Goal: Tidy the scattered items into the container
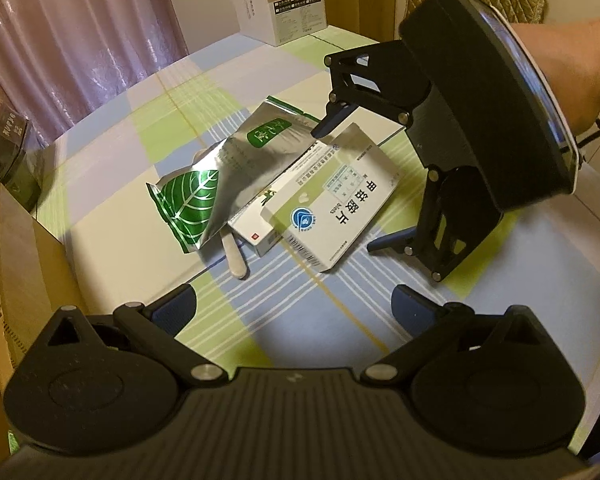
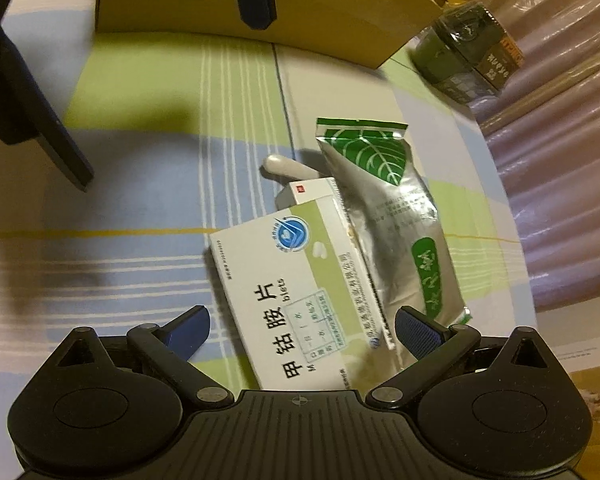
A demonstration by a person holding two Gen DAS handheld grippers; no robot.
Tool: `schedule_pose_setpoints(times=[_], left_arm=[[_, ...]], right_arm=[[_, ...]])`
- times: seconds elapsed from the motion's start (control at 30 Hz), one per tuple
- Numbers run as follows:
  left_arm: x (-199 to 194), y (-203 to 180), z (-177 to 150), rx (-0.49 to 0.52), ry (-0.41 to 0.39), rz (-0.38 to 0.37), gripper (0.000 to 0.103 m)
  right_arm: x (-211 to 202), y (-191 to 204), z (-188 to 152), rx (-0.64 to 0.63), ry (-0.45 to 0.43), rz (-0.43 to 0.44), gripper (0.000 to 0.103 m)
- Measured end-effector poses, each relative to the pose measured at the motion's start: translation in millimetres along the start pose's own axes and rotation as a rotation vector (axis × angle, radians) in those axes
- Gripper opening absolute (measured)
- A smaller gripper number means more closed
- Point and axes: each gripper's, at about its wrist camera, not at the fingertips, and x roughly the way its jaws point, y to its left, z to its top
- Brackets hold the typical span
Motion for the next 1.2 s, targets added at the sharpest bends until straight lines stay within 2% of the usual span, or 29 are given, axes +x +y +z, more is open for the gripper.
schedule_pose_setpoints(times=[0.03,0.23,0.33,0.4,0.53,0.6,0.7,0.97,1.2], left_arm=[[0.8,0.5,-0.1,-0.003,0.001,-0.002,0.102],[6.2,-0.1,1.4,-0.006,0.005,-0.001,0.102],[8.0,-0.5,3.4,-0.002,0.005,0.003,0.102],[8.5,-1.1,5.1,0.004,0.004,0.005,0.102],[11.3,-1.8,9.6,0.016,0.001,0.002,0.102],[14.4,-2.3,11.8,0.025,0.002,-0.001,0.102],[21.7,-3.0,14.8,0.032,0.007,-0.010,0.102],[46.1,-8.4,26.4,0.097,0.034,-0.016,0.096],[71.3,-5.1,39.4,0.110,0.053,-0.028,0.092]], right_arm=[[0.5,0.3,0.0,-0.003,0.003,-0.001,0.092],[1.4,-5.1,1.1,0.057,0.017,0.004,0.083],[-4.5,-8.1,-0.5,0.143,0.032,0.019,0.080],[-10.4,-15.2,-4.5,0.277,0.050,0.018,0.078],[-27.1,-33.6,-24.6,0.634,0.050,0.064,0.076],[-33.5,-37.8,-36.5,0.781,0.059,0.061,0.076],[-40.7,-38.3,-50.6,0.932,0.094,0.028,0.076],[-48.0,-30.1,-79.5,1.114,0.138,-0.059,0.075],[-50.4,-24.3,-92.2,1.170,0.144,-0.060,0.076]])
